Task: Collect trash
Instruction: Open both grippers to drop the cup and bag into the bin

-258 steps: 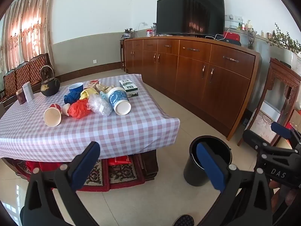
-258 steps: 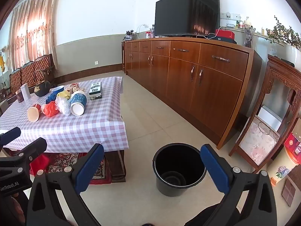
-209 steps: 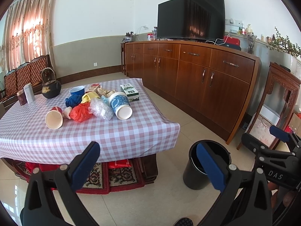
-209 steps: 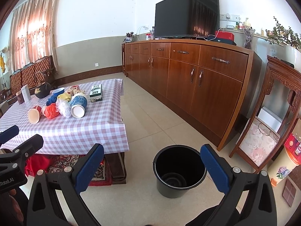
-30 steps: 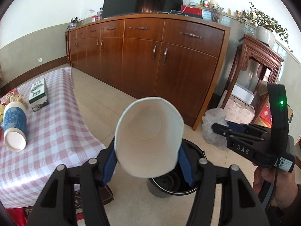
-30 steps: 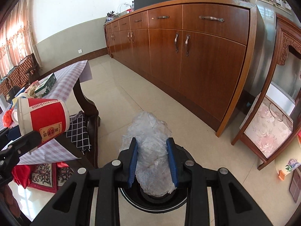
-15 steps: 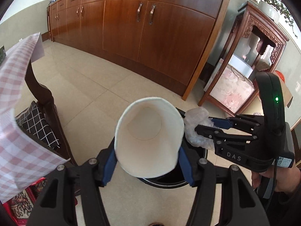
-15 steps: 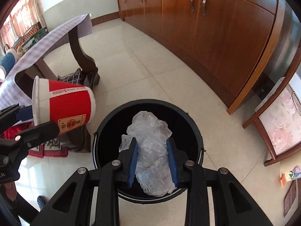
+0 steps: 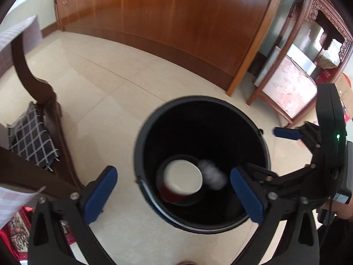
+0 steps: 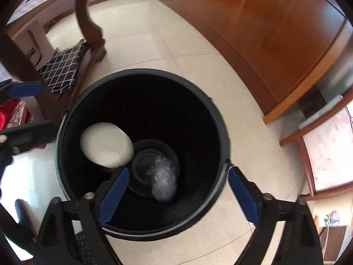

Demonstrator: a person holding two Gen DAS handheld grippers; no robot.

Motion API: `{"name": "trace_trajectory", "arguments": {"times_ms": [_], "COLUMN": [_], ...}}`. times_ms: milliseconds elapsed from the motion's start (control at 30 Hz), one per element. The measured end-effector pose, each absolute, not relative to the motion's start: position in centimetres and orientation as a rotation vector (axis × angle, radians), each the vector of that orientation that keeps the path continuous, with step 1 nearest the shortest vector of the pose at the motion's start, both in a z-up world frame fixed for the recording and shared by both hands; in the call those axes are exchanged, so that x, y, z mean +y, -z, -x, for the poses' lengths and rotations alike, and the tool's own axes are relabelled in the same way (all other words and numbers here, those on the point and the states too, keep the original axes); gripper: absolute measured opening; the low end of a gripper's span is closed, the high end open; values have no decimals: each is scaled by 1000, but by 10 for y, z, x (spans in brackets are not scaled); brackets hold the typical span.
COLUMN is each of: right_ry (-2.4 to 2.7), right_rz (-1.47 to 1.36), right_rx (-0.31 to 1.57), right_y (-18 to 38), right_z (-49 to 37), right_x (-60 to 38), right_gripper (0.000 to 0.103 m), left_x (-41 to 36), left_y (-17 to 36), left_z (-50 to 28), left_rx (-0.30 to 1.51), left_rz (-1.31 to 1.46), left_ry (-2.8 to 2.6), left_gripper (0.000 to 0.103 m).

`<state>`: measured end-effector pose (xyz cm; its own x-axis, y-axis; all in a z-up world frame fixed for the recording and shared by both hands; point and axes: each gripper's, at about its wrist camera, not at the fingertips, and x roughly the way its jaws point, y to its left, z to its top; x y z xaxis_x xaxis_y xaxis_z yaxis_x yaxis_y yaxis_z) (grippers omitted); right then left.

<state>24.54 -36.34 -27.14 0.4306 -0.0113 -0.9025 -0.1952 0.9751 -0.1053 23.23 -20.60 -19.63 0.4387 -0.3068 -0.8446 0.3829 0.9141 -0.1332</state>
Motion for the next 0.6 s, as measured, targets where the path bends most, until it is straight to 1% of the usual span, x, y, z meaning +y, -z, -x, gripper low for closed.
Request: {"name": "trace_trajectory", "arguments": {"times_ms": [133,600], "right_ry": [-48,63], "right_rz": [157,114], "right_rx": [1084,898], "right_y": [260,187], "right_z": [-242,-212], "right_x": [-376,-375], "right_gripper": [103,103], "left_x": [-202,-187], "left_y": [187,134], "left_z": [-228,-194], "left_rx": [1005,880], "left_rz": [-102,-81], "left_ry": [377,346], "left_gripper": [103,103]}}
